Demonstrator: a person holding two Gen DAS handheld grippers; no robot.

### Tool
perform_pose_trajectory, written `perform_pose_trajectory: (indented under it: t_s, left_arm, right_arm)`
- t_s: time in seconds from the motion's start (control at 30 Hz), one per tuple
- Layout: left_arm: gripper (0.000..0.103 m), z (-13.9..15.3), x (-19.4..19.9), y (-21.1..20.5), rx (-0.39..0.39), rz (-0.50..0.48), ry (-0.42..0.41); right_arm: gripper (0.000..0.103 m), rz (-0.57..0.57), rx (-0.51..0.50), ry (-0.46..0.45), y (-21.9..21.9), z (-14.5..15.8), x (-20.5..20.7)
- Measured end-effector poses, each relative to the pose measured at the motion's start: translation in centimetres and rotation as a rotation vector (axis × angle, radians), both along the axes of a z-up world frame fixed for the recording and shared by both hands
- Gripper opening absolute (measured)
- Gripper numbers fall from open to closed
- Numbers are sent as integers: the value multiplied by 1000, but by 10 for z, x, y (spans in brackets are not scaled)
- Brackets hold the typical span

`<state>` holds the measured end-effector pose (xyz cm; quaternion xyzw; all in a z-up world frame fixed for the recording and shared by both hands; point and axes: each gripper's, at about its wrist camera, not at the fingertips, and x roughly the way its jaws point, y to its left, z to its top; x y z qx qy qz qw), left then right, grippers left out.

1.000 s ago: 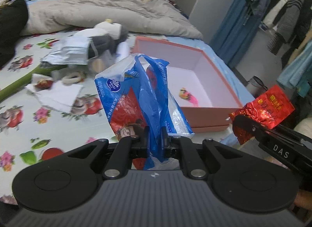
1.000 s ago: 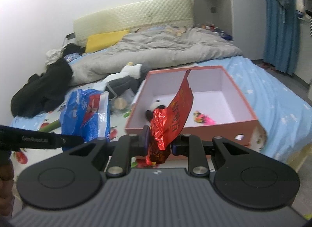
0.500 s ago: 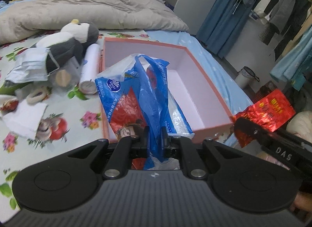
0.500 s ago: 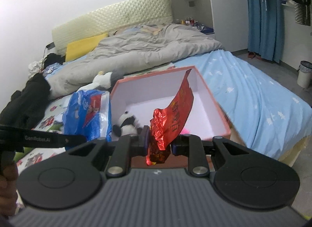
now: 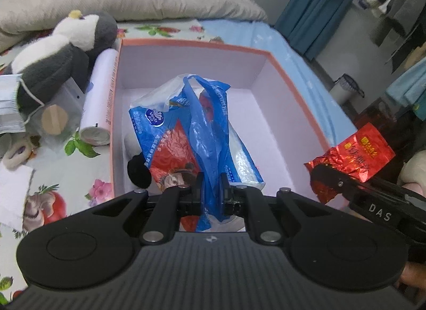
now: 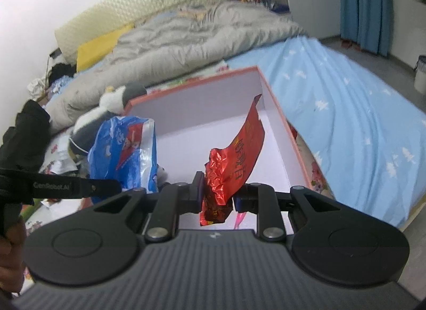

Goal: Organize soft objects
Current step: 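Open both tools to drop the snack bag and tea packet into the box, then withdraw both tools from the box toward the tissues and candy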

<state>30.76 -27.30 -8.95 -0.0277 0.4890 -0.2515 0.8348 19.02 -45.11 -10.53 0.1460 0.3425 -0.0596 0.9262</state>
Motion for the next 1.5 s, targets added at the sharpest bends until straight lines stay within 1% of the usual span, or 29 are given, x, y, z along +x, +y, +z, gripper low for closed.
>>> perform_pose_trajectory:
  t_s: [0.1,0.23,0.37,0.47,0.53,0.57,0.6,0.63,0.8,1.0,1.3,1.5]
  left_arm:
    - [12,-15,16,-6,20,11,27]
    - [12,-26,28,-12,47,13,27]
    - [12,-37,38,-16,60,22,45]
    - [13,-40,40,-17,53,33,50]
    - [20,-39,37,-18,81,54,39]
    - [29,-38,36,-19,95,54,26]
    - [35,-36,34,-18,96,53,17]
    - [36,-34,32,-17,89,55,15]
    - [37,-20,20,-7,71,61,-6]
    - [36,9,-5,6,33,65,-53]
    - [36,54,-68,38,-19,75,-135]
    - [37,71,-112,62,-36,83,-179]
  right_arm:
    - [25,16,11,34,-6,-13,16]
    - [25,32,31,66,-11,-30,31]
    - [25,45,49,83,-13,-41,41]
    - [27,39,51,87,-15,-45,43]
    - [33,26,62,83,-17,-45,43]
    - [41,20,59,77,-18,-44,43]
    - [45,19,53,75,-18,-43,43]
    - [49,16,50,71,-17,-42,42]
    - [49,20,48,30,-14,-30,31]
    - [49,20,46,-12,-3,-10,8]
    - [49,39,30,-98,25,26,-37]
    - [49,69,13,-138,51,41,-71]
